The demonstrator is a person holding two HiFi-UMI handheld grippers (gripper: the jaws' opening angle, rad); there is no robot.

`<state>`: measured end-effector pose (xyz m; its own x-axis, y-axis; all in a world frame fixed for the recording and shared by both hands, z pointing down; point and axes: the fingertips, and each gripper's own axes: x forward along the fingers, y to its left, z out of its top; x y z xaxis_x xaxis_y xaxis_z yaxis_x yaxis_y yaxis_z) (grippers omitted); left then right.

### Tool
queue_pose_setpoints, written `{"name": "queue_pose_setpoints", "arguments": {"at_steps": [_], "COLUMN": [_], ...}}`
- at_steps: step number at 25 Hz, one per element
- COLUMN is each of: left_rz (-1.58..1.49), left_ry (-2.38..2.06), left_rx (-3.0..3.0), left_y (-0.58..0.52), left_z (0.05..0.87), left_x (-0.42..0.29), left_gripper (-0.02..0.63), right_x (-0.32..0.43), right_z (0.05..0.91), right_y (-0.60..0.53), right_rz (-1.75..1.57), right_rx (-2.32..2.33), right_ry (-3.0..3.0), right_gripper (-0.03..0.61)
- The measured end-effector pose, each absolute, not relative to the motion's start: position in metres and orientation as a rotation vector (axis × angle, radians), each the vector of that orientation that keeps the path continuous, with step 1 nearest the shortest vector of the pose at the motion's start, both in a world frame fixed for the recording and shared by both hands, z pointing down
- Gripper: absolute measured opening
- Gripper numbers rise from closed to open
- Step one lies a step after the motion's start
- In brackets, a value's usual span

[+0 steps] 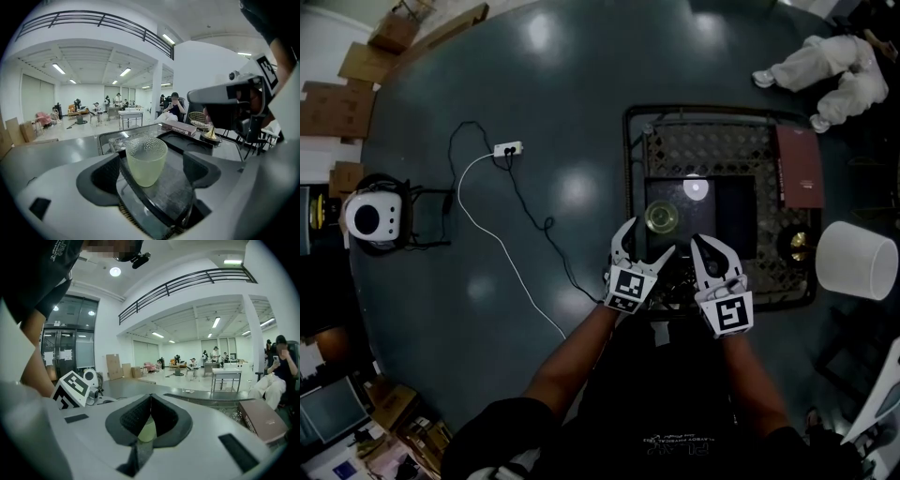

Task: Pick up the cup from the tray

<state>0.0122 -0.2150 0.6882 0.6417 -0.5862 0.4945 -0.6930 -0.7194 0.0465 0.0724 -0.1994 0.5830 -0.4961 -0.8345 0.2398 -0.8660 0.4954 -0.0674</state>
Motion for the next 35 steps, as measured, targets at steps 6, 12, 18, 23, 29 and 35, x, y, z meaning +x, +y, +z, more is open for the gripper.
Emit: {"name": "queue_pose_setpoints", "arguments": {"at_steps": [6,12,18,23,29,35], "left_rz": [0.71,0.785,0.794,0.765,0.707,0.698], "left_ry": [-1.061,-1.017,-0.99,-1.0,-1.054,-1.074], "left_rx": [2.61,2.639,2.637,2.621,2.582,2.585], "left_y": [-0.232,-0.24,-0.247,-0.254,-0.26,-0.263], "left_z": [0.709,0.722,0.727,0.727,0.729,0.727], "left_x": [0.021,0.029,0.037,0.043,0.046,0.048], "left_gripper": [0.423,0.433,0.437,0.436,0.433,0.413], "right_x": [0.077,0.078,0.075,0.078,0.085,0.088], "right_z": [0.589,0.593,0.594,0.594,0.6,0.602], "right_y": [-0.2,-0.199,-0.201,-0.203,-0.203,-0.202], "right_rz": [0.291,0.281,0.291,0.303,0.32,0.337], "right_rx": [1.442,1.371,1.324,1.314,1.316,1.32], "right_ry": [-2.573,-2.589,-2.598,-2.604,-2.6,-2.598], "right_gripper": [0.011,0.011,0.011,0.011,0.011,0.011]}}
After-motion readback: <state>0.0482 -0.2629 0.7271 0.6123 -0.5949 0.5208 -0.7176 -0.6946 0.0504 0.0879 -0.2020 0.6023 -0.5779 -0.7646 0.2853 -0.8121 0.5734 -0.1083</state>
